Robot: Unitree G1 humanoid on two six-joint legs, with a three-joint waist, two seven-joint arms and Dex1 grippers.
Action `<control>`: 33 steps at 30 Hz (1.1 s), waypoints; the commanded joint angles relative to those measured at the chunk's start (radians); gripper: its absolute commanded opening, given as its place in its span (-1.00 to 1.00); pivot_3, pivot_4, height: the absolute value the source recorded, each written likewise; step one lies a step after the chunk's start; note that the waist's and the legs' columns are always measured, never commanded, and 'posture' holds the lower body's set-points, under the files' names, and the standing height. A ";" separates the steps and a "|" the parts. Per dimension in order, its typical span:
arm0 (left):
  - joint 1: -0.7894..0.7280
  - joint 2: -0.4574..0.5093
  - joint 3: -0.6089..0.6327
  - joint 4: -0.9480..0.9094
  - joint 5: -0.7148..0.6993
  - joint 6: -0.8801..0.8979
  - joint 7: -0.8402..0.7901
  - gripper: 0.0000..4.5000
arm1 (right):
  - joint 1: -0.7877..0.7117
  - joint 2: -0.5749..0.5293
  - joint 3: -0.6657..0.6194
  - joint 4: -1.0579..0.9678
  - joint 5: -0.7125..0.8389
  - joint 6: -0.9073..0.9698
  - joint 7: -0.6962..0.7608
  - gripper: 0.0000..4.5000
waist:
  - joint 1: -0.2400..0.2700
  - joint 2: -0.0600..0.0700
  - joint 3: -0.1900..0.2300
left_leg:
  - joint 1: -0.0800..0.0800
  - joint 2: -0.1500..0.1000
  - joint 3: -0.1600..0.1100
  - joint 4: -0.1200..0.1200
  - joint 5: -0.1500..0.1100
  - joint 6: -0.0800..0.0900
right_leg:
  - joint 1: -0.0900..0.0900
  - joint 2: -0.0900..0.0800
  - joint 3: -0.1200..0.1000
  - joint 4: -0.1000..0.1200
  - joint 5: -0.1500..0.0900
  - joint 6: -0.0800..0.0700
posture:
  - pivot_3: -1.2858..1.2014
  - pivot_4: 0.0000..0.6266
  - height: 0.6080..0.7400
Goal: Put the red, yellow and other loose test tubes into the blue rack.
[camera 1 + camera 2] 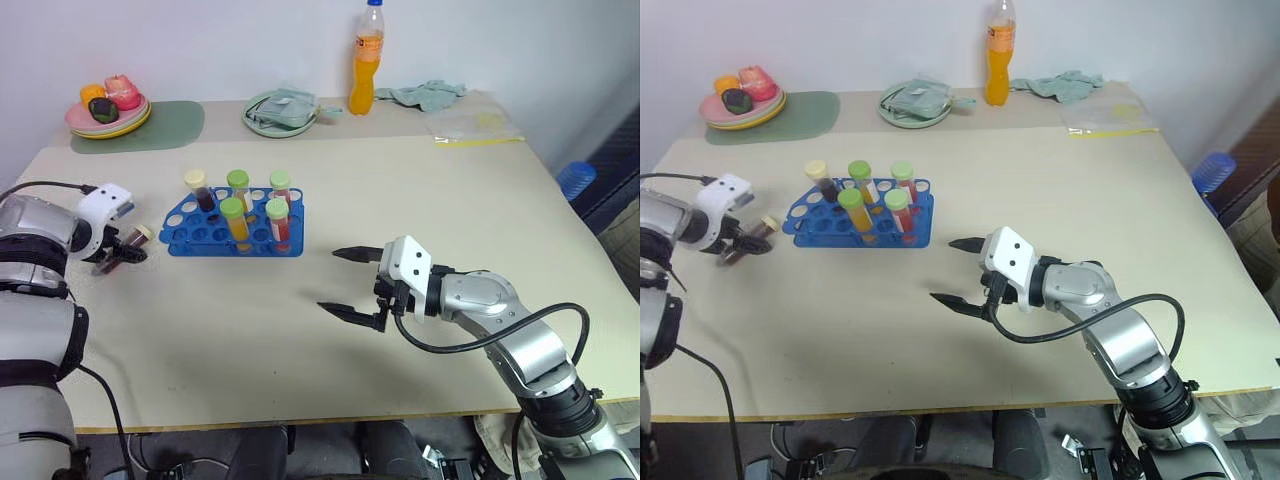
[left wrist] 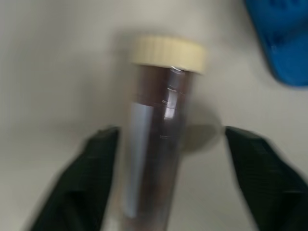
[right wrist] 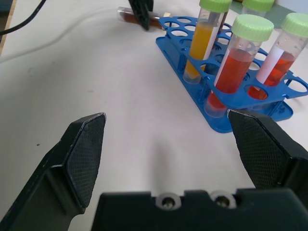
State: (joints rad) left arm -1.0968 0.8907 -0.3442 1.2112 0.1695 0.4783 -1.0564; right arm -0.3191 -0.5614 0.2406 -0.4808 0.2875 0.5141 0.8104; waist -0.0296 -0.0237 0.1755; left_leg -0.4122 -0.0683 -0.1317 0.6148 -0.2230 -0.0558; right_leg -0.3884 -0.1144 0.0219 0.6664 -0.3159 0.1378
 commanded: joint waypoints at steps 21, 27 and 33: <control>0.727 -0.339 0.866 -1.350 -0.405 -0.256 0.824 -0.66 | 0.011 0.048 -0.005 0.027 -0.046 -0.075 -0.075 1.00 | -0.012 -0.006 0.000 | -0.001 0.004 -0.002 0.003 0.000 0.000 | -0.001 -0.004 0.002 0.001 0.000 0.000 | 0.03 -0.52 1.00; 0.914 -0.606 0.716 -1.581 -0.256 -0.351 1.032 -0.66 | -0.040 0.089 0.005 0.083 -0.058 -0.105 -0.076 1.00 | 0.000 -0.006 -0.001 | -0.001 0.003 -0.001 0.005 0.000 0.000 | -0.001 0.000 0.002 0.002 0.001 -0.001 | 0.03 -0.52 1.00; 0.938 -0.722 0.597 -1.455 -0.160 -0.496 1.098 -0.66 | -0.059 0.102 0.013 0.095 -0.061 -0.100 -0.068 1.00 | 0.020 -0.006 -0.001 | 0.001 0.001 0.000 0.005 0.000 0.000 | 0.002 -0.001 0.002 0.001 0.001 -0.001 | 0.03 -0.52 1.00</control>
State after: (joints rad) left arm -0.1329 0.1701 0.2764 -0.2355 -0.0155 0.0353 0.0286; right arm -0.3653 -0.4683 0.2574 -0.3690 0.2209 0.4293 0.7413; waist -0.0095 -0.0298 0.1743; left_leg -0.4110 -0.0678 -0.1312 0.6204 -0.2234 -0.0554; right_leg -0.3864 -0.1158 0.0237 0.6676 -0.3148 0.1368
